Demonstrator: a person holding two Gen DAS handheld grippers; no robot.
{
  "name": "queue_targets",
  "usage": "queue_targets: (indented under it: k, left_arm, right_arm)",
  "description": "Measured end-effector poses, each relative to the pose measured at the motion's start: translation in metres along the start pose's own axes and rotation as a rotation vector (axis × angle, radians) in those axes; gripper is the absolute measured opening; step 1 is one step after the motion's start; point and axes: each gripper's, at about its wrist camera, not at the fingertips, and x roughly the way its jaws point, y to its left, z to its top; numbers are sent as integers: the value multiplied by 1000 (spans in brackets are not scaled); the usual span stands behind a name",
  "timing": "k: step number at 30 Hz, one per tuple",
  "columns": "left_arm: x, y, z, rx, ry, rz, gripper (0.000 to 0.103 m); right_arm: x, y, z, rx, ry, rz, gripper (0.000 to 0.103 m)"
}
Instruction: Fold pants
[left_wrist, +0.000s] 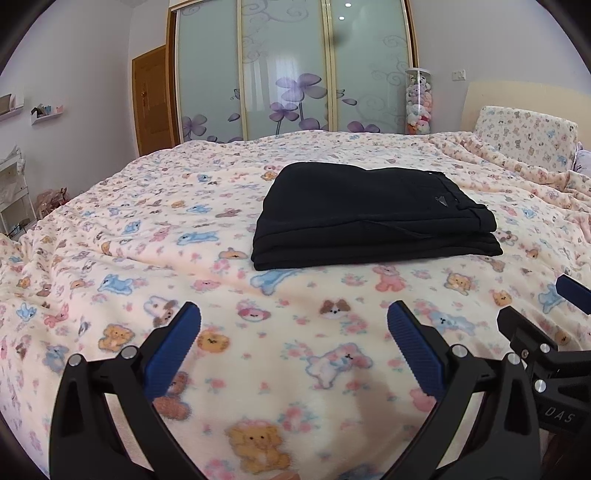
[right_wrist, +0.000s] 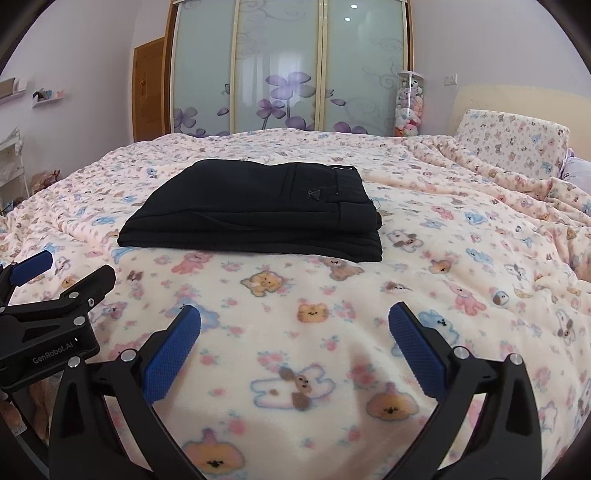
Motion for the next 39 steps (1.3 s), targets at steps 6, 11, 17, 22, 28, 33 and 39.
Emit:
queue_targets:
  k: [6,11,17,22,28,33,39]
  left_arm:
    - [0,-1,0,10,0,-8,101]
    - [0,-3,0,20,-1,-12,101]
    - [-2,-5,-1,33,-13,-13,101]
    - [-2,-7,-1,36,-12,-15,101]
    - [-1,-8,-2,38,-9,-22,101]
    - [-1,-9,-2,38,-8,-22,101]
    - [-3,-10,-2,43,-17,-17,101]
  right_arm:
    - [-1,-1,0,4,-6,-14,102]
    - [-3,-1,0,10,-12,-24,102]
    - [-4,-1,-1,9,-15,-31,102]
    - [-4,-2,-1,11,-13,-32,102]
    - [-4,-2,-1,11,-12,-34,102]
    - [-4,-3,-1,11,-12,-34,102]
    - [-4,-2,-1,11,-11,-34,102]
